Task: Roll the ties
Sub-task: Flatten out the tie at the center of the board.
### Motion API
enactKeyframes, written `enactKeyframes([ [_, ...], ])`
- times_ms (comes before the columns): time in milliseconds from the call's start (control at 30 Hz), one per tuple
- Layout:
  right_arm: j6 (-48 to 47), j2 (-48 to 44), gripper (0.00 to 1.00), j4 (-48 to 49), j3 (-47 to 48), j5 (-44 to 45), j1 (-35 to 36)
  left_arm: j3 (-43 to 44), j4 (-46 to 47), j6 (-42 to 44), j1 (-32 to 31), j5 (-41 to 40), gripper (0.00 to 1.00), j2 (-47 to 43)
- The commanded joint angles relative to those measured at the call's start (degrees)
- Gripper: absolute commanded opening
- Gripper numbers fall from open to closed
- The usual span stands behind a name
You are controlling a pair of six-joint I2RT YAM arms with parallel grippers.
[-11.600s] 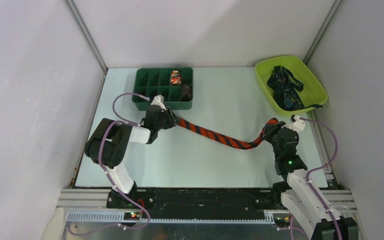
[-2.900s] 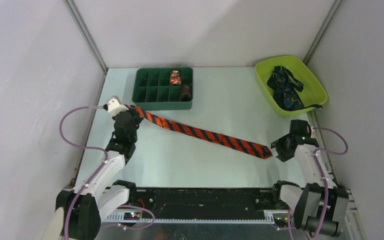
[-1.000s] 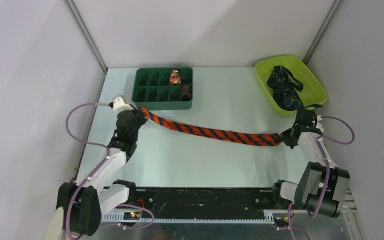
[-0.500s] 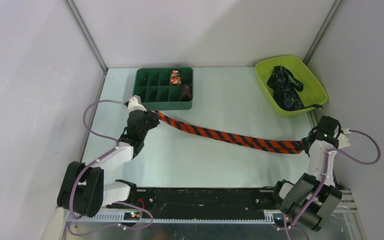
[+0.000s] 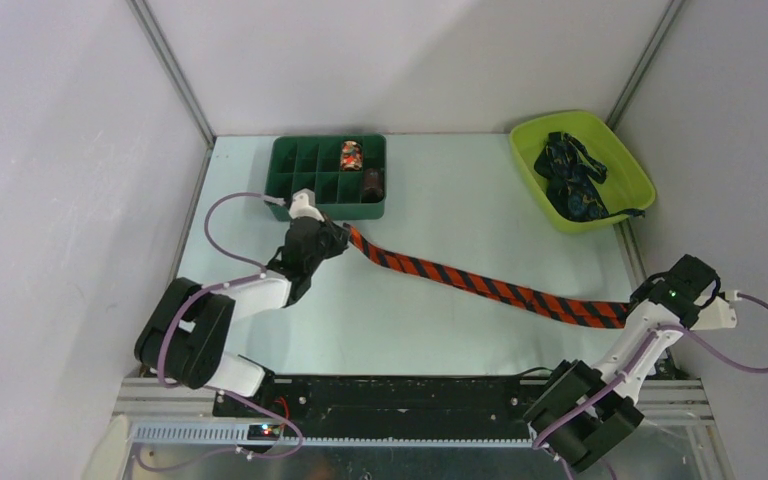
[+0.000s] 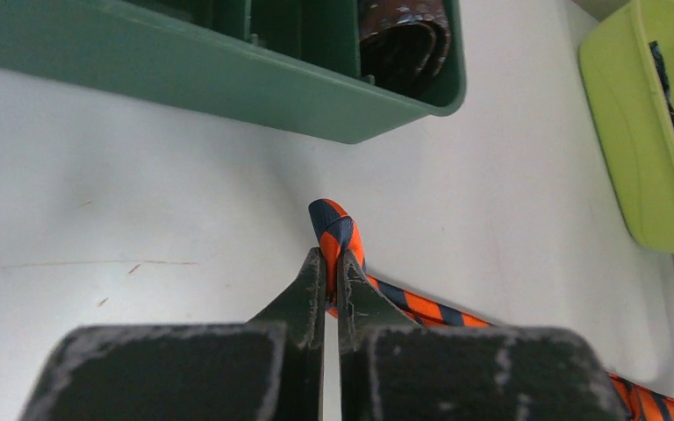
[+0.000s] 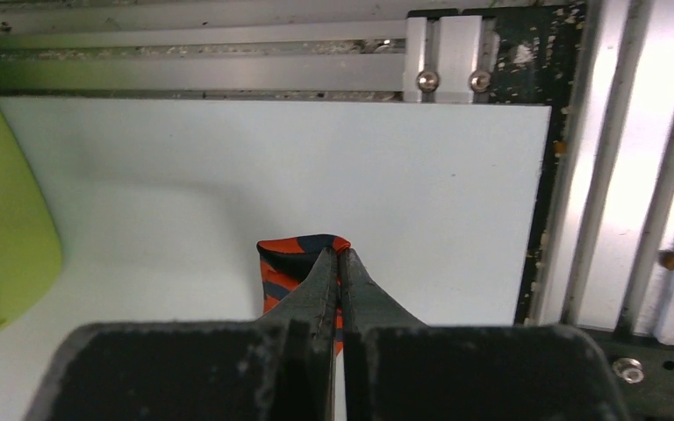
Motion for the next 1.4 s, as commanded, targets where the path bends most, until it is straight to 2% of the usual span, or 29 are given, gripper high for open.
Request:
enactKeyframes([
  [0,-3.2,-1.3,0.00,-2.5,2.4,1.7,-2.9,3.9,4.9,-1.8,-1.6,0.9,0.00,2.5],
  [133,-4.8,-2.2,0.00,-2.9,2.3,0.4,-6.9,5.5,4.8,-1.7,-2.4,0.9,0.00,3.9],
  [300,-5.8,-2.7,0.00,-1.6,2.4,-2.8,-7.6,5.4,4.2,-1.3,-2.6,0.3,0.00,3.5],
  [333,-6.0,-2.9,0.05,-1.4,2.3,-3.9,-7.7,5.3,4.0,-0.9,-2.5,-0.2,0.00,3.3],
  [367,-6.1,-3.0,0.17,-1.3,2.3,-4.4,-7.7,5.3,3.6,-0.8,-2.5,-0.4,0.00,2.9],
  [400,-6.1,-3.3,0.23,-1.2,2.3,-5.3,-7.7,5.2,3.5,-0.5,-2.5,-0.8,0.00,2.7],
  [433,-6.2,-3.5,0.33,-1.0,2.4,-5.7,-7.7,5.2,3.3,-0.3,-2.5,-0.9,0.00,2.5],
  [500,-6.4,-4.1,0.44,-0.5,2.4,-6.3,-7.7,5.2,3.2,-0.1,-2.5,-1.1,0.00,2.1],
  [600,-6.5,-5.3,0.54,-0.7,3.0,-6.3,-7.7,5.3,3.0,-0.2,-2.5,-1.0,0.00,2.2],
  [800,-7.3,-6.1,0.56,2.6,3.2,-13.7,-3.9,5.2,1.1,0.8,-2.5,-2.5,0.00,0.8],
  [867,-7.4,-6.7,0.58,4.9,3.2,-15.1,1.8,5.2,0.3,1.3,-2.4,-3.3,0.00,0.3],
  [933,-7.6,-7.0,0.62,7.1,3.6,-13.9,10.3,5.5,-0.3,1.7,-2.4,-3.9,0.00,0.2],
  [1000,-8.3,-6.4,0.66,9.6,4.0,-12.9,23.0,5.7,-0.6,1.8,-2.3,-3.9,0.01,0.1],
  [1067,-8.4,-4.4,0.68,12.0,4.2,-13.3,31.7,5.7,-0.8,1.7,-2.3,-4.0,0.01,0.1],
  [1200,-8.5,2.7,0.67,16.3,4.2,-11.9,47.5,5.4,-0.8,1.1,-2.4,-4.3,0.03,0.4],
  [1367,-10.9,11.1,0.63,24.1,4.2,-15.5,60.5,4.4,0.0,0.0,-2.4,-5.4,0.09,1.3],
])
